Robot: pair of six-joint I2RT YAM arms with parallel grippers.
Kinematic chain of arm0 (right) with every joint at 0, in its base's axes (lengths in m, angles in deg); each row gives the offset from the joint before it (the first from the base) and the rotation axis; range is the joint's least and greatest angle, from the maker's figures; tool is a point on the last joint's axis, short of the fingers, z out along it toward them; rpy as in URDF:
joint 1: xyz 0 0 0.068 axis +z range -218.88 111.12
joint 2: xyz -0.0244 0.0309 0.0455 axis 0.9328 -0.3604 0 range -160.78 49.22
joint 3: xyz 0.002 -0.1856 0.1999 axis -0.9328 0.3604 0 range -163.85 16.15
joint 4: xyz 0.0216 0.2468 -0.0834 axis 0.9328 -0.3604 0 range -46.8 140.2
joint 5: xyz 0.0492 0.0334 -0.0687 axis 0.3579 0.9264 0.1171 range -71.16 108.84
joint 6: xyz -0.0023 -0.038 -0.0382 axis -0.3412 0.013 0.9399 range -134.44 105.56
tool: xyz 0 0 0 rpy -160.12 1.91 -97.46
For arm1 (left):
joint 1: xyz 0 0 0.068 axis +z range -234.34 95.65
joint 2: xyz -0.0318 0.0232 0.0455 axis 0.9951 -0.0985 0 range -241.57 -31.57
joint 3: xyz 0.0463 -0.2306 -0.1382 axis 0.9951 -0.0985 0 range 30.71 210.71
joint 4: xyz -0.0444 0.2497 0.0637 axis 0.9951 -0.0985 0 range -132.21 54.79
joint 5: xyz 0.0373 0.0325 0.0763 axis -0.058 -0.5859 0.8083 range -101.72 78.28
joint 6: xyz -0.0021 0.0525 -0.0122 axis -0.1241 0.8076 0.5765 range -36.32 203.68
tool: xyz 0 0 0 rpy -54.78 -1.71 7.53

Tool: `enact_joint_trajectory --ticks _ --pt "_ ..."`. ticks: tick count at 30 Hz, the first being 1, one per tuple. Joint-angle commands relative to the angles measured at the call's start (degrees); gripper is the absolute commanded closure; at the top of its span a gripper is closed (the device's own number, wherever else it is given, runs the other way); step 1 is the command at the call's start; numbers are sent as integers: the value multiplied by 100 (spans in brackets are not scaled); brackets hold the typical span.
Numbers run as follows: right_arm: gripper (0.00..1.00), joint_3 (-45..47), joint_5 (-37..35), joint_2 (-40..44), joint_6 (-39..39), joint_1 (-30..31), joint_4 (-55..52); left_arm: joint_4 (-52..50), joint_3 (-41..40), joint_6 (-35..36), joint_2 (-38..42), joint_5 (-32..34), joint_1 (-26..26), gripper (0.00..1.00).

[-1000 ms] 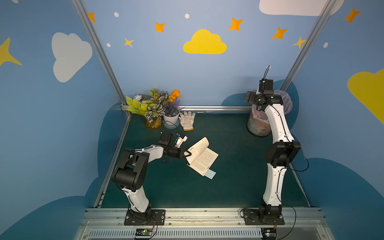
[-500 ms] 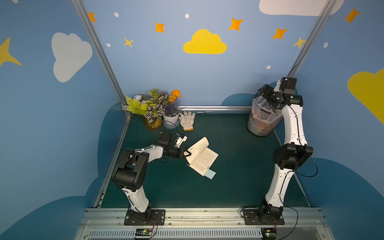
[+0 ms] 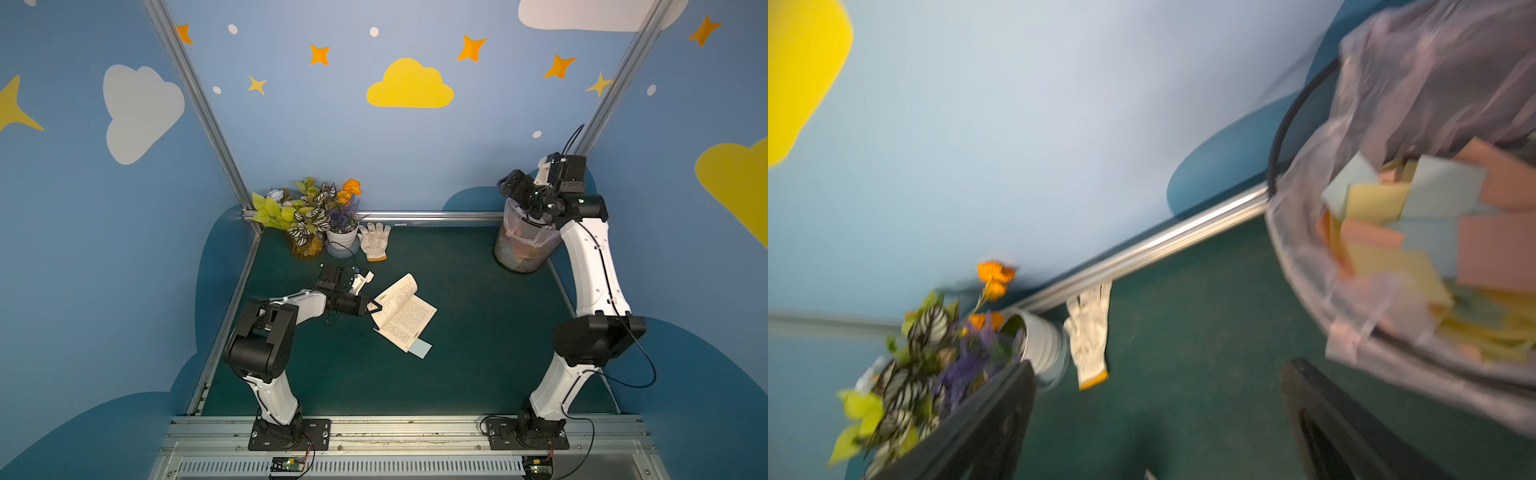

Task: Peel off the used sticky note
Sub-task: Turn the page of the book at the center of the board.

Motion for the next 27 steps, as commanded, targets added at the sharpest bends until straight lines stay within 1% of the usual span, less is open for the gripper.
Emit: enact_joint_trajectory --ticks 1,3,7,10,12,14,17,20,23,27 --pt "3 1606 -25 921 -480 622 840 -301 33 21 -180 169 31 97" --pt "3 2927 -12 1462 -886 1015 1438 -317 52 18 -195 168 29 97" --pt "3 4884 103 2159 -1792 1825 2416 -326 48 25 -193 185 31 97" --pt "3 5727 582 2398 -2453 2218 2739 -340 54 15 -202 185 36 97" --pt "3 6263 637 2472 -2907 2573 3221 -368 87 11 -240 185 36 97" --pt "3 6763 524 2506 -3322 2984 3862 -391 102 8 -263 184 40 97" --pt "3 7231 328 2358 -3766 3501 4505 -389 85 15 -244 200 40 97" --pt "3 7500 173 2155 -4093 3819 5042 -377 88 23 -261 193 40 97" --pt "3 7592 113 1840 -4357 4029 5414 -388 101 23 -270 183 40 97" --pt "3 7730 85 1499 -4671 4161 5834 -396 102 49 -261 183 40 97"
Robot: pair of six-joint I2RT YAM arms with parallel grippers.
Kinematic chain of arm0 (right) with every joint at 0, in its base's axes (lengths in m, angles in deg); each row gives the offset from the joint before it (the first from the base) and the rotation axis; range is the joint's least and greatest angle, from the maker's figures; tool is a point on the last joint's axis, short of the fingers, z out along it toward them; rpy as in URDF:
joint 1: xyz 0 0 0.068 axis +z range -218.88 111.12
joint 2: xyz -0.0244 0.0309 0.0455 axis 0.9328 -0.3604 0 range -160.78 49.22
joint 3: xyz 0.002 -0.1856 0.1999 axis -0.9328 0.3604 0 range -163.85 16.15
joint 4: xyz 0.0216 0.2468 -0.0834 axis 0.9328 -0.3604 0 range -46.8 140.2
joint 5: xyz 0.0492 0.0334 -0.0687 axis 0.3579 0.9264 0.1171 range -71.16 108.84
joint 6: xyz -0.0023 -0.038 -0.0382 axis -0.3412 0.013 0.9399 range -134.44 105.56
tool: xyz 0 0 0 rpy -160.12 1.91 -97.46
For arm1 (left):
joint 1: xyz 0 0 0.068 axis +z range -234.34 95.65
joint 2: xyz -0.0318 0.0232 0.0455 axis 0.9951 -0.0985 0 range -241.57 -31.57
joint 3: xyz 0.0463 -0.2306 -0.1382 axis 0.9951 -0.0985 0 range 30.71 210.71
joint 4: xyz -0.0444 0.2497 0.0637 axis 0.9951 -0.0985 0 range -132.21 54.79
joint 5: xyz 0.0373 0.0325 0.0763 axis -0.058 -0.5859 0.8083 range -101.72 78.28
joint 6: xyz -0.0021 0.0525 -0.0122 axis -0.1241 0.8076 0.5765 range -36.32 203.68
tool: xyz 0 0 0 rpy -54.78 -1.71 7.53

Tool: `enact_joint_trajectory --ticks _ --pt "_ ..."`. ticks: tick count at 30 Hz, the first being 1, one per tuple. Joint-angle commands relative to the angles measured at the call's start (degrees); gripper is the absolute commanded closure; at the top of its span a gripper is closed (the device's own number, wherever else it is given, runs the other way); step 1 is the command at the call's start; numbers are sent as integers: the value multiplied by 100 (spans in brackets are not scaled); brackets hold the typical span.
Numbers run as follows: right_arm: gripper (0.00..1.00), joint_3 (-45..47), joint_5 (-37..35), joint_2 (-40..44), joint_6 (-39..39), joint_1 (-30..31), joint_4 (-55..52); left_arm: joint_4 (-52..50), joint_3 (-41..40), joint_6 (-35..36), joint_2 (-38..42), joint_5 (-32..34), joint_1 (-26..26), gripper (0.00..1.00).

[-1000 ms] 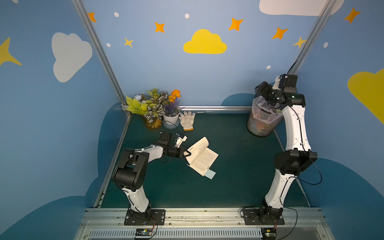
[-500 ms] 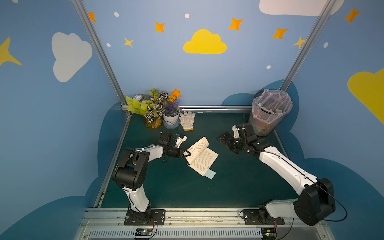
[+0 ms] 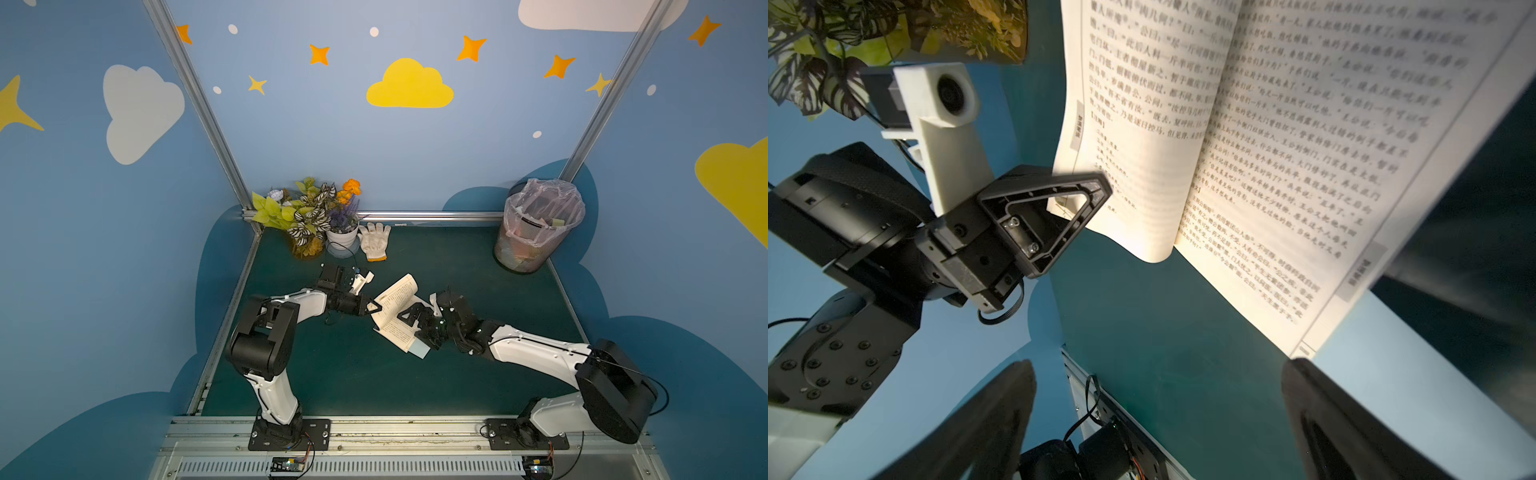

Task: Peel off the used sticky note
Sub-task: Turn the page of the book at the center of the board.

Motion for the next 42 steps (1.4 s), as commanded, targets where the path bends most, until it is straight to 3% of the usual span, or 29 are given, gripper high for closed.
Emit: enact_joint_trajectory --ticks 1,11,42 --pt "3 341 -204 -181 -539 83 811 -331 28 47 -171 181 33 97" --pt "3 872 -562 -38 -649 124 859 -332 25 59 -172 159 33 97" --pt "3 562 -220 -829 -718 69 1796 -345 30 63 -181 130 33 97"
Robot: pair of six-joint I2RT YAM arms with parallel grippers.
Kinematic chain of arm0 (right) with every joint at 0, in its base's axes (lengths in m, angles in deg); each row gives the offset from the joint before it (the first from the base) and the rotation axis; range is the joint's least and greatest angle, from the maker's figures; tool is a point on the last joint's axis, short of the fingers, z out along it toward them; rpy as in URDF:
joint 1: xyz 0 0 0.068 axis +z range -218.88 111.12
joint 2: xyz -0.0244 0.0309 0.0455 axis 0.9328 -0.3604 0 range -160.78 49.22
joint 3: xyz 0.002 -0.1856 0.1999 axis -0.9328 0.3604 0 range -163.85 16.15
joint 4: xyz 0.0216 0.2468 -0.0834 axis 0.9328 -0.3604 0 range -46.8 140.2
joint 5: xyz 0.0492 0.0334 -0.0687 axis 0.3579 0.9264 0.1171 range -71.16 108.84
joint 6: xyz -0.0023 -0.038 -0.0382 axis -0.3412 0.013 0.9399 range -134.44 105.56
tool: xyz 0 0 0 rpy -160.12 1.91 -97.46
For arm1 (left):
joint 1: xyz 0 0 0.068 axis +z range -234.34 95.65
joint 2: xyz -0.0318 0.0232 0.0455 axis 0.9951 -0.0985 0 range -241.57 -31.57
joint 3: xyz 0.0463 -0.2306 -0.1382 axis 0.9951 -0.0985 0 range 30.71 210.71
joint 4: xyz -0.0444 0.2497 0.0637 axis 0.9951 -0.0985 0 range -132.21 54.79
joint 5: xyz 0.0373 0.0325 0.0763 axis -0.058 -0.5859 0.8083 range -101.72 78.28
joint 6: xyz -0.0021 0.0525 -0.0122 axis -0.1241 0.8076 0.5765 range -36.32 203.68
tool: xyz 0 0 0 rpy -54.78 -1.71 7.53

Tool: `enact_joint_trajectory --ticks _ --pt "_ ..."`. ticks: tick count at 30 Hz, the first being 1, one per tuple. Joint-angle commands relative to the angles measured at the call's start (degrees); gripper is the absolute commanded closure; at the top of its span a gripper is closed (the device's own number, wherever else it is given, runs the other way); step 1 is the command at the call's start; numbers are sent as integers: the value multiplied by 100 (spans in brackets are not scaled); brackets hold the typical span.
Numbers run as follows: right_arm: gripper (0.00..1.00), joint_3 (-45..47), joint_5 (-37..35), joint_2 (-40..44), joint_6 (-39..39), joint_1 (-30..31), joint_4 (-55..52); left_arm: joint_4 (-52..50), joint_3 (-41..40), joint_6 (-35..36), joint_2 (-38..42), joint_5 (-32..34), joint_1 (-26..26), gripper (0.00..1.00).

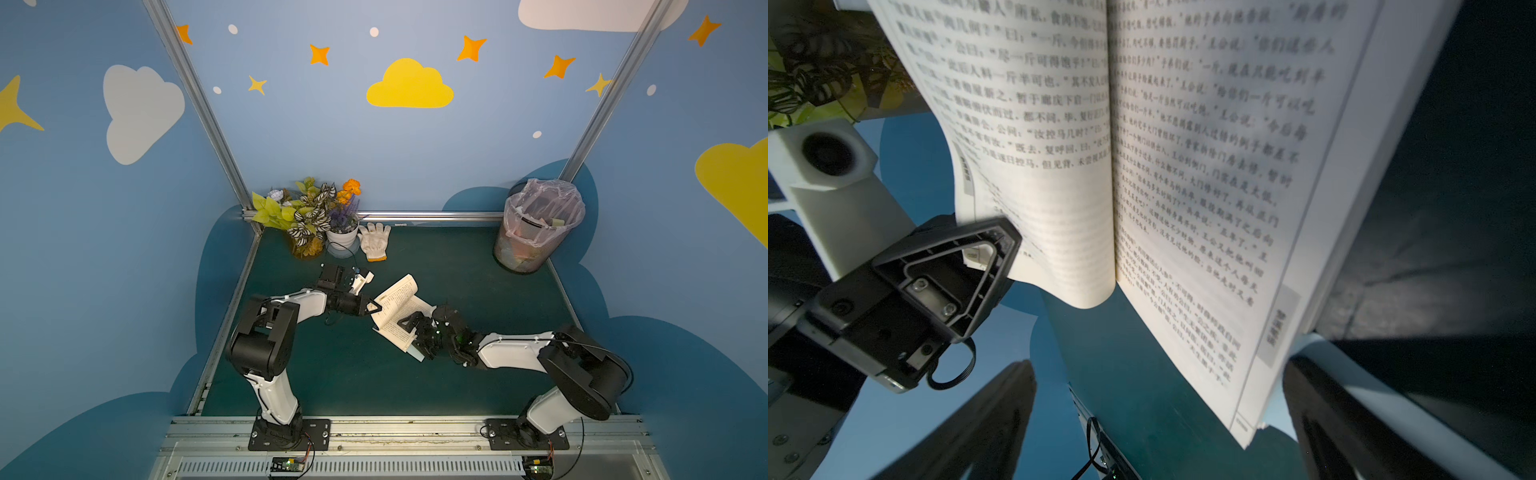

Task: Peel off the used sticky note
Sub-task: Turn the page of the book at the center of the board.

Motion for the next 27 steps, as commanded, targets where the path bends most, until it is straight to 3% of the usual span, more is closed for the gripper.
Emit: enact_joint_trajectory --ticks 1,27 --pt "3 -162 61 -54 10 -17 231 -329 29 58 -181 132 31 97" --pt "2 -430 84 -142 149 -296 436 -330 42 67 -212 77 31 97"
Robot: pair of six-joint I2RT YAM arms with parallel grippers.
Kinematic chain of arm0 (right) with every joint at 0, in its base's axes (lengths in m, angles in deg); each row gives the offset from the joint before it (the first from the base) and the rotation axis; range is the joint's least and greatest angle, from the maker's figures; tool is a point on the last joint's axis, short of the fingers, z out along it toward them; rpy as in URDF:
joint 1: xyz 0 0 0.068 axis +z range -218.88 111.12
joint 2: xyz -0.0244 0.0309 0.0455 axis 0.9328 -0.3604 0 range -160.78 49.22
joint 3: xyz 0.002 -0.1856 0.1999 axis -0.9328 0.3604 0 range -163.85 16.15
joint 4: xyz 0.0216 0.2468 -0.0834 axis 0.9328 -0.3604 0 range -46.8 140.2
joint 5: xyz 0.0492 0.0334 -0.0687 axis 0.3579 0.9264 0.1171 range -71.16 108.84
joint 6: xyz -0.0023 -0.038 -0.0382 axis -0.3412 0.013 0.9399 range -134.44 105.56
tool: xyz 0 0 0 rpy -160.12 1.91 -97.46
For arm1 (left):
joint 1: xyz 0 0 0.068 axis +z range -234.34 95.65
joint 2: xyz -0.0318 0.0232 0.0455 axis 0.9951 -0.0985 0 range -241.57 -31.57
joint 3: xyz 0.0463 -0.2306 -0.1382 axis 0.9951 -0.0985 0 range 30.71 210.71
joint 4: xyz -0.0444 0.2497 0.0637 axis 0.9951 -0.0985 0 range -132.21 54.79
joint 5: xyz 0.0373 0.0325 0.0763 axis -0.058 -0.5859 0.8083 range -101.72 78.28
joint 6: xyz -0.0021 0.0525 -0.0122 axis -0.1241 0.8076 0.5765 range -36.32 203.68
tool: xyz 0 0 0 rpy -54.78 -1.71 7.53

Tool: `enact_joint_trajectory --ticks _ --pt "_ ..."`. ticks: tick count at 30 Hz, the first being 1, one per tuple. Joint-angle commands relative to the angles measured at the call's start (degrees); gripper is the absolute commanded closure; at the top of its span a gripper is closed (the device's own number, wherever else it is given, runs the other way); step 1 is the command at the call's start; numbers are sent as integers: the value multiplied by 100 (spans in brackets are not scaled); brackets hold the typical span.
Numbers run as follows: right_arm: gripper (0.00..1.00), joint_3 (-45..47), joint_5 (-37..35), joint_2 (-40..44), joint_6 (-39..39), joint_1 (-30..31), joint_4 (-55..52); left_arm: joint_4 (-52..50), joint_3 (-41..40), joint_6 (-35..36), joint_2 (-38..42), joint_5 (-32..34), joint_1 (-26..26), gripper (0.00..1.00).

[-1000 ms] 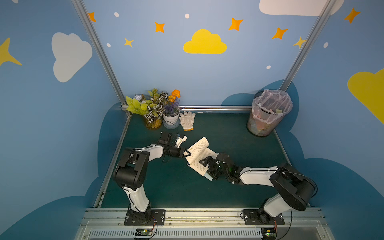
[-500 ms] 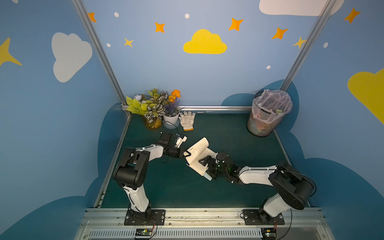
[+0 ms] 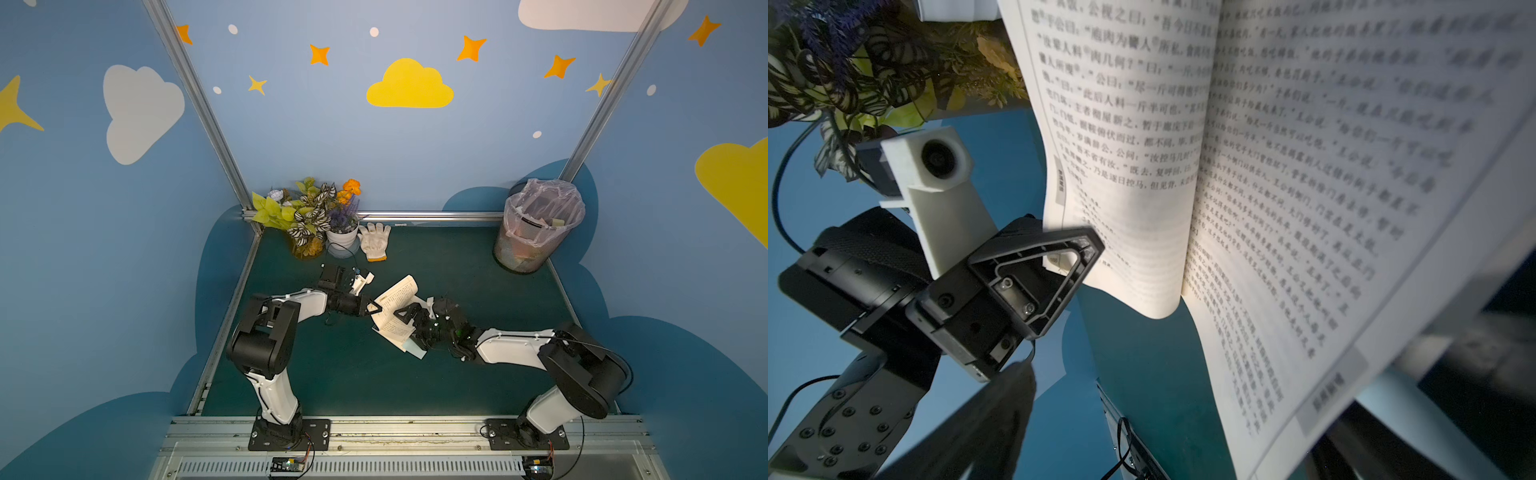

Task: Peel off the used sticky note
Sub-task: Turn the page of the book at the center of the board.

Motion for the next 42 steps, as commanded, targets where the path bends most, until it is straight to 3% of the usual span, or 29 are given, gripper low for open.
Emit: enact_joint_trajectory --ticks 1,6,18,29,31,37,42 --pt "2 -145 -20 -107 119 -145 162 -324 28 68 -140 116 31 97" --pt "2 -241 146 -287 257 -421 170 -329 41 90 -134 99 31 97" --pt "2 -1463 757 -1065 599 -1071 -119 -460 59 332 -9 151 -144 97" --pt "2 -1982 928 -1336 901 -1262 -843 -1226 405 1352 497 578 -796 95" --pt "2 -1925 938 -1349 909 -1281 -846 -1483 543 1640 615 700 -933 87" --pt "8 -1737 984 -1283 900 -1304 -701 -2366 1073 2231 848 697 -1254 43" --pt "21 -1566 936 -1122 920 -1298 -732 -2913 1413 2413 1184 759 -1442 28"
